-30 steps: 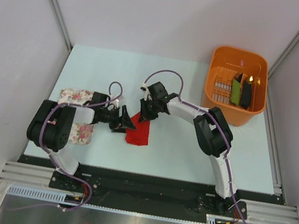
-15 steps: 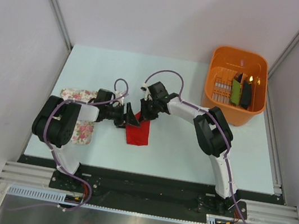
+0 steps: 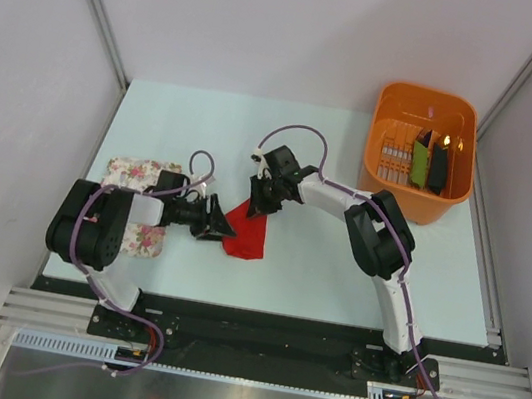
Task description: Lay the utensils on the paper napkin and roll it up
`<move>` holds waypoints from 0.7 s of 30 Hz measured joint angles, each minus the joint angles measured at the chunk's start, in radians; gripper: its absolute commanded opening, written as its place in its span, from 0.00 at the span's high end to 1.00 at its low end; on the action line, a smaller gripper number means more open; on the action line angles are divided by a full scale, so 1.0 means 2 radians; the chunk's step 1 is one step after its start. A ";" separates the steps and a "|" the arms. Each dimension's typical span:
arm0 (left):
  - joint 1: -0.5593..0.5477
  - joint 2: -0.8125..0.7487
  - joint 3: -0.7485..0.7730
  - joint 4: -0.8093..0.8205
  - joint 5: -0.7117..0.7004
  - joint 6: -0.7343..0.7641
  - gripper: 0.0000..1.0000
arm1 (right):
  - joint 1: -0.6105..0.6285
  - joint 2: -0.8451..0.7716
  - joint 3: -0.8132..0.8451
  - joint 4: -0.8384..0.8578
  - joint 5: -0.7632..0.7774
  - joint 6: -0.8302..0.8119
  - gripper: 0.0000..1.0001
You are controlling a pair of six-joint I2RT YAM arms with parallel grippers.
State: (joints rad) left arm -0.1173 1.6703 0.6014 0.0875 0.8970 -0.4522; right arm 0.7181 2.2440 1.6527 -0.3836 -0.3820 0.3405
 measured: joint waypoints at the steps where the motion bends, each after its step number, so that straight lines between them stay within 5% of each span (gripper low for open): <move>1: 0.000 -0.006 -0.007 0.004 0.004 -0.005 0.29 | 0.000 0.000 0.000 0.000 0.000 0.001 0.91; 7: 0.000 -0.023 -0.011 0.033 0.011 -0.020 0.30 | -0.001 0.000 -0.002 0.003 -0.003 0.003 0.91; 21: -0.026 0.076 0.077 0.064 0.026 -0.017 0.31 | -0.003 0.000 -0.005 0.008 -0.008 0.003 0.91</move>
State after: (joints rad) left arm -0.1684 1.8225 0.7551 0.2150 0.9493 -0.4862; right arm 0.7128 2.2436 1.6421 -0.3683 -0.3973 0.3470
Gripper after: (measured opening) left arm 0.692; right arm 0.089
